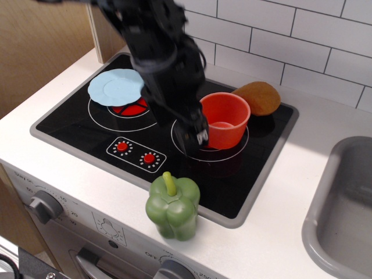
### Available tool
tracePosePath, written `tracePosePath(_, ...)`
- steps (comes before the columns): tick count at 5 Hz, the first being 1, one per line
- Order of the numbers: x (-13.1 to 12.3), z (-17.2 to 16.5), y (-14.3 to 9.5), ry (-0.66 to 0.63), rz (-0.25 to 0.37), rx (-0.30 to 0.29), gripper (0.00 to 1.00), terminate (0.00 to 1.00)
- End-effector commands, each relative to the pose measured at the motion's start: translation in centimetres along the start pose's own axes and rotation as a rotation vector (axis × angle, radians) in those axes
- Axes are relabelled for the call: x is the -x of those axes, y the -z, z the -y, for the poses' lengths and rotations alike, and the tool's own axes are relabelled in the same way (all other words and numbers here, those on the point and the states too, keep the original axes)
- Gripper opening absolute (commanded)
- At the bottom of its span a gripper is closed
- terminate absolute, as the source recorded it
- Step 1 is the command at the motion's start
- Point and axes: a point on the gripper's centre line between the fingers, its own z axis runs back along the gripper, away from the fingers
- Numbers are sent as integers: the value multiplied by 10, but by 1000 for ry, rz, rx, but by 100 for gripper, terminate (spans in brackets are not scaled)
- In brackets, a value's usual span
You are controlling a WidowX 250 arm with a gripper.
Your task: Take cup off plate
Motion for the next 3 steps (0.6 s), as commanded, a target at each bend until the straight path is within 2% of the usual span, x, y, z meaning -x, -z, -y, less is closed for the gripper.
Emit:
tracePosePath(1,-27,-25,-70,-38,98,-22,100,0)
tracePosePath(2,-27,-25,-70,-38,98,-22,100,0)
tracePosePath(3,-27,-25,-70,-38,98,-22,100,100)
